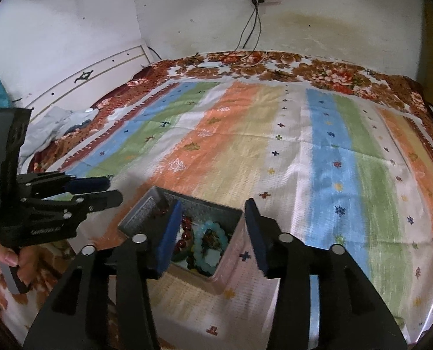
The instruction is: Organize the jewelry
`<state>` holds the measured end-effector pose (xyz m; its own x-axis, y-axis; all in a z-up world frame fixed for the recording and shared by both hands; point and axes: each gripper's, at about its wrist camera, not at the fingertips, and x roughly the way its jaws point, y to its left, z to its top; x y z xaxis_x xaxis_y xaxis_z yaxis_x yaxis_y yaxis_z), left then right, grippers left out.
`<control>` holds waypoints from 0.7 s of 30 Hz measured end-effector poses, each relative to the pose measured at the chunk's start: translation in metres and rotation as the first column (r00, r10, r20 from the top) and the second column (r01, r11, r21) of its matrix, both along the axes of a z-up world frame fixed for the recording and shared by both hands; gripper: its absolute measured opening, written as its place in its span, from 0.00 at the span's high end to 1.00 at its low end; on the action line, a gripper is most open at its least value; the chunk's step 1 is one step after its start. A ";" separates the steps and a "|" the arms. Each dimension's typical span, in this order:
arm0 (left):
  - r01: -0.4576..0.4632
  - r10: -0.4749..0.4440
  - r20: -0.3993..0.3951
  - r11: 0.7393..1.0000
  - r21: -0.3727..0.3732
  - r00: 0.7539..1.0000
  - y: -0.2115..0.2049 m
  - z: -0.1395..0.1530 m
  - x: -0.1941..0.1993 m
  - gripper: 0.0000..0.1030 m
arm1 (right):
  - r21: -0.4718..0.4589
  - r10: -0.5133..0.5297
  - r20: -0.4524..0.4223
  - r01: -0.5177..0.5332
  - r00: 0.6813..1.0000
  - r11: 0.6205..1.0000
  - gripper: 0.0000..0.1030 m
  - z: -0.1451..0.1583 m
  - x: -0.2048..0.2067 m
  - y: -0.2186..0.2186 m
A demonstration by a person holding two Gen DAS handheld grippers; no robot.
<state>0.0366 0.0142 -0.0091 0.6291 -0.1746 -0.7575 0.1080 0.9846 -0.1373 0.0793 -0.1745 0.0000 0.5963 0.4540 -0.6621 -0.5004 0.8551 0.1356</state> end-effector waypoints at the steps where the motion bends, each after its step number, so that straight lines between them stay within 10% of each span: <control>1: 0.002 -0.002 0.000 1.000 0.005 1.000 -0.001 -0.001 -0.003 0.52 | -0.003 -0.006 -0.001 0.006 1.000 1.000 0.52 -0.001 -0.002 -0.002; 21: 0.006 -0.015 0.102 0.995 0.096 0.995 -0.013 0.005 -0.036 0.11 | 0.021 -0.075 0.037 0.074 0.997 0.997 0.08 -0.001 -0.035 -0.025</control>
